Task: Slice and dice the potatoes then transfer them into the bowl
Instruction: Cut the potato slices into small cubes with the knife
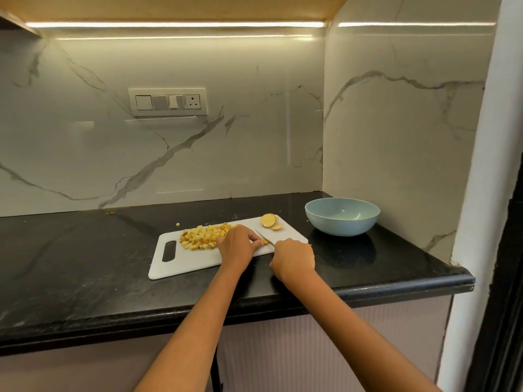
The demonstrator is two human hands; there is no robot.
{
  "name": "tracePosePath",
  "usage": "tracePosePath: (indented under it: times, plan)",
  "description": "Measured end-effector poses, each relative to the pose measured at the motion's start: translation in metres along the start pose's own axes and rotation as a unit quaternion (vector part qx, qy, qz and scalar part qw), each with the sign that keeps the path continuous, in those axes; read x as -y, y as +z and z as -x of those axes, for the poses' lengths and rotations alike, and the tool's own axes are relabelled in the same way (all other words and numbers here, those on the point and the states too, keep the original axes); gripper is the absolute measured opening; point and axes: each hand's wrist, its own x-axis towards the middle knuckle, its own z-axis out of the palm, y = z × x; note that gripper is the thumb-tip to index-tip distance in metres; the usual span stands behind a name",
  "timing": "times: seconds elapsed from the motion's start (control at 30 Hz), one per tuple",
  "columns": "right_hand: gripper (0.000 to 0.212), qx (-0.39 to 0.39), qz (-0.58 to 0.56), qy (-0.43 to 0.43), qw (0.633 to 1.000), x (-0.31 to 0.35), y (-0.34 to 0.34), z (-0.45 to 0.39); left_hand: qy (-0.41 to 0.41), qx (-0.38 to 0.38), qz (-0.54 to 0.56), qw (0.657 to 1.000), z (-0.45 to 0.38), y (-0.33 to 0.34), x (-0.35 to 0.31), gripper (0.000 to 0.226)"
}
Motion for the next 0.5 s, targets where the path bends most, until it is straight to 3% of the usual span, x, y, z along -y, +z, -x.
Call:
tracePosePath:
  times: [0.27,0.5]
  plan:
    - [0.028,-0.019,0.000,0.009,1.000,-0.0018,0.0013,-0.0005,-0.001,-0.003,0.014,1.000,0.0034,0.0017,0.0014,0.015]
    - [0.025,-0.003,-0.068,0.036,0.997,-0.0101,-0.0052,0.0021,-0.003,-0.014,0.071,0.997,-0.0004,0.0040,0.0075,0.011]
